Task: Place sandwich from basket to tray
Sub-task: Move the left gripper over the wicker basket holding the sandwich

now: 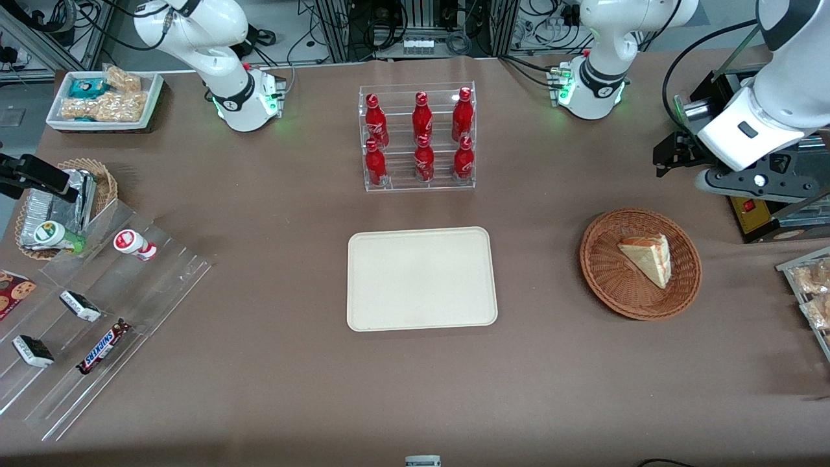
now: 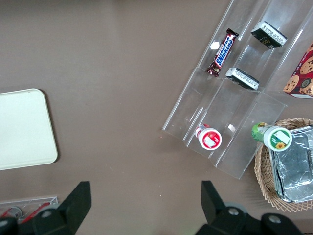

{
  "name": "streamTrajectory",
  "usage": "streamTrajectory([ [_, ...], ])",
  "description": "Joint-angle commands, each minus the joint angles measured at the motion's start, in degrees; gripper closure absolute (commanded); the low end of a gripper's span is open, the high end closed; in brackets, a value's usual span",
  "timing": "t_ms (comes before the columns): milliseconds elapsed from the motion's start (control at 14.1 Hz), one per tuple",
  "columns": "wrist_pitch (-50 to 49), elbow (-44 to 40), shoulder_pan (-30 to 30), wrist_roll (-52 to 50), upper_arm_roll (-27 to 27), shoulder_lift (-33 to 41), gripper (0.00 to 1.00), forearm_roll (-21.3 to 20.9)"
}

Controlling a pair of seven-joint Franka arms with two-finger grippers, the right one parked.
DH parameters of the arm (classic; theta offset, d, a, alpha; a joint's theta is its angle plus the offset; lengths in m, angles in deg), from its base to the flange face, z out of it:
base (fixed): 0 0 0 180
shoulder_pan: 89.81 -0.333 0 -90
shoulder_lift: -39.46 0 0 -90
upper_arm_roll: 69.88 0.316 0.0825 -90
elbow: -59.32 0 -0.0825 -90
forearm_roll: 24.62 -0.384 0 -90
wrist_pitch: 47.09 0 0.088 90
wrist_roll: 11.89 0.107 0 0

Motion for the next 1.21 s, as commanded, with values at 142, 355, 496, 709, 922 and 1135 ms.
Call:
streamTrajectory([
  [142,-0.8,-0.4,0.0,-0.7,0.1,0.7,0.0,-0.8],
  [355,-0.9,-0.4,0.1,-0.6,0.0,0.7,0.0,-0.7],
  [496,-2.6,-0.3,0.1,-0.6,-0.1,0.5,0.0,-0.8],
  [709,-2.8,0.1,0.0,-0.7,0.0,0.3,0.0,-0.9],
  [922,-4.1,1.1,-1.1,-0.7,0.4,-0.3,0.0,-0.9],
  [1135,-3.6,2.3,-6.8,0.1,0.4,-0.9,0.0,-0.5],
])
